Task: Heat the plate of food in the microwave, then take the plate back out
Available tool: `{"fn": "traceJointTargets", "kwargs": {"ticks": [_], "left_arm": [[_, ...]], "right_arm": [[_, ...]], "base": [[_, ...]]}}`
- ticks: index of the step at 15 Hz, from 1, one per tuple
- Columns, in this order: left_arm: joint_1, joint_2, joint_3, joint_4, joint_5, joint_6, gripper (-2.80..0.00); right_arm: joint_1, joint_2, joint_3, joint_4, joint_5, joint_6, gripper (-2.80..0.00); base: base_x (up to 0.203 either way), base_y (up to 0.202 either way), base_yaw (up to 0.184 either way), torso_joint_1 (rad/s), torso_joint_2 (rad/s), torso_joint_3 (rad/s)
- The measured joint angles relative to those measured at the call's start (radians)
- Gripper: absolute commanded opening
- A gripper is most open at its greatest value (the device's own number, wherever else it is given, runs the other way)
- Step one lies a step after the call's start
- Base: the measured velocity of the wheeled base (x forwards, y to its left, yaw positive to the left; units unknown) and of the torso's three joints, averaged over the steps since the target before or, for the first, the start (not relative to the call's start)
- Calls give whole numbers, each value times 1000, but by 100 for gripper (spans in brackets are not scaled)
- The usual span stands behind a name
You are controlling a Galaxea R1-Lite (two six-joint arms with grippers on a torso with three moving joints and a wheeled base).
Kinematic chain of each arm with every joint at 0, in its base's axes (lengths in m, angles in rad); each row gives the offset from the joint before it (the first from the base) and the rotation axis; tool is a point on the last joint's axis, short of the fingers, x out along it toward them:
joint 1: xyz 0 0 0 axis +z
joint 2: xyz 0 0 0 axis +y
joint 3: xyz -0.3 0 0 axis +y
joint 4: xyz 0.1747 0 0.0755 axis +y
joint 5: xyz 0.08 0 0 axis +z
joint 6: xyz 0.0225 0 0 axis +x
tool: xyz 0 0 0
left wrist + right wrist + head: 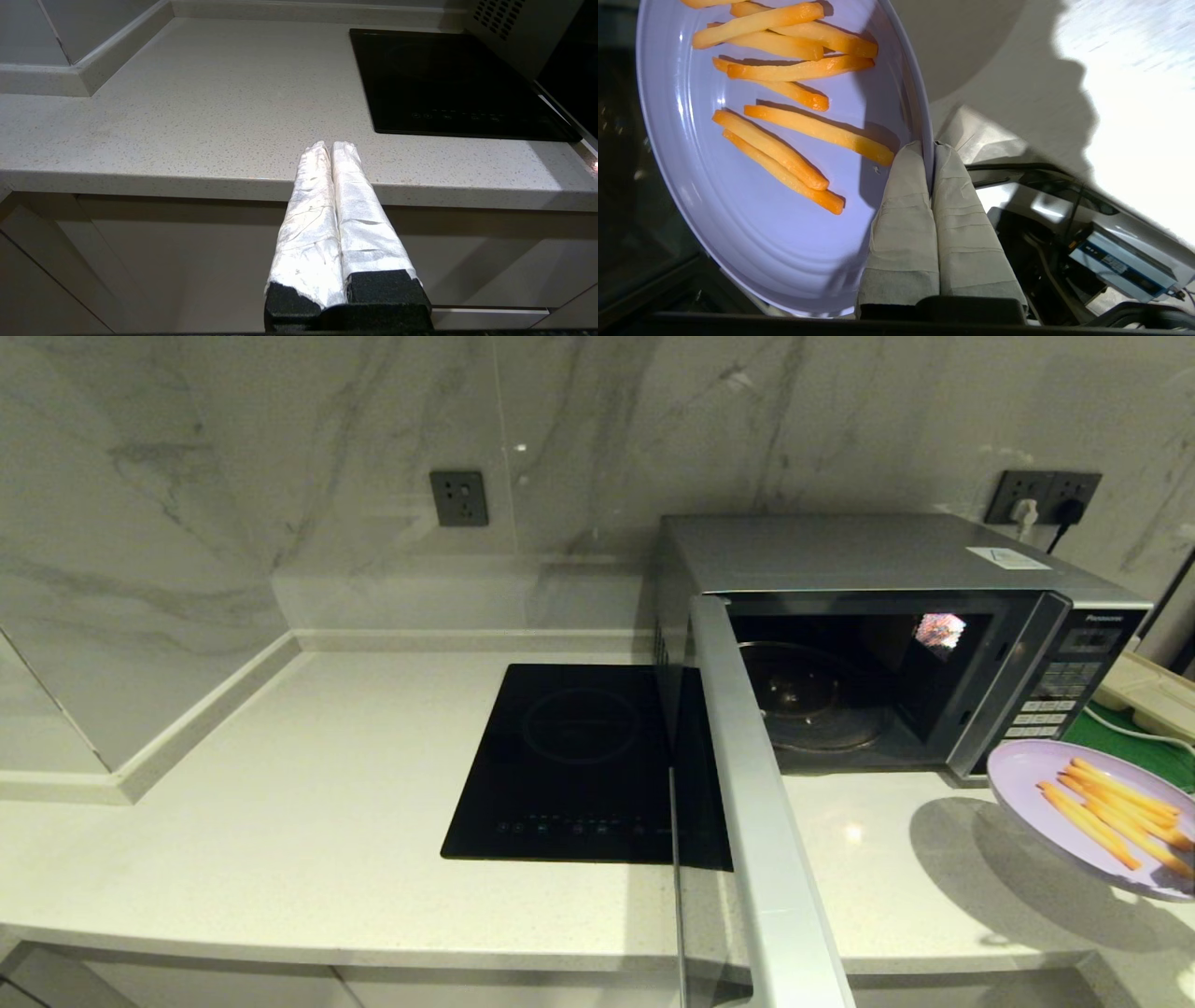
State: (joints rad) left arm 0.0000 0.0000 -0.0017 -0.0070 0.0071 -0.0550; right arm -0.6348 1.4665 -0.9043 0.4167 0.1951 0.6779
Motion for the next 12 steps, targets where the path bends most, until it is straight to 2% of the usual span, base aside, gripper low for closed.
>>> {"fn": "traceJointTargets", "kwargs": {"ticks": [4, 7, 12], "left_arm": [[0, 0, 0, 1, 0, 0, -280], [0, 0, 0, 1, 0, 1, -280], [0, 0, 0, 1, 1, 0, -280]], "right_arm": [[-193, 74, 2, -25, 87, -134, -280], [-305, 129, 44, -155, 193, -219, -280], [-426, 258, 85, -320, 214, -278, -280]], "base": [[0, 0, 0, 0, 0, 0], [0, 0, 0, 0, 0, 0], [0, 0, 0, 0, 0, 0]]}}
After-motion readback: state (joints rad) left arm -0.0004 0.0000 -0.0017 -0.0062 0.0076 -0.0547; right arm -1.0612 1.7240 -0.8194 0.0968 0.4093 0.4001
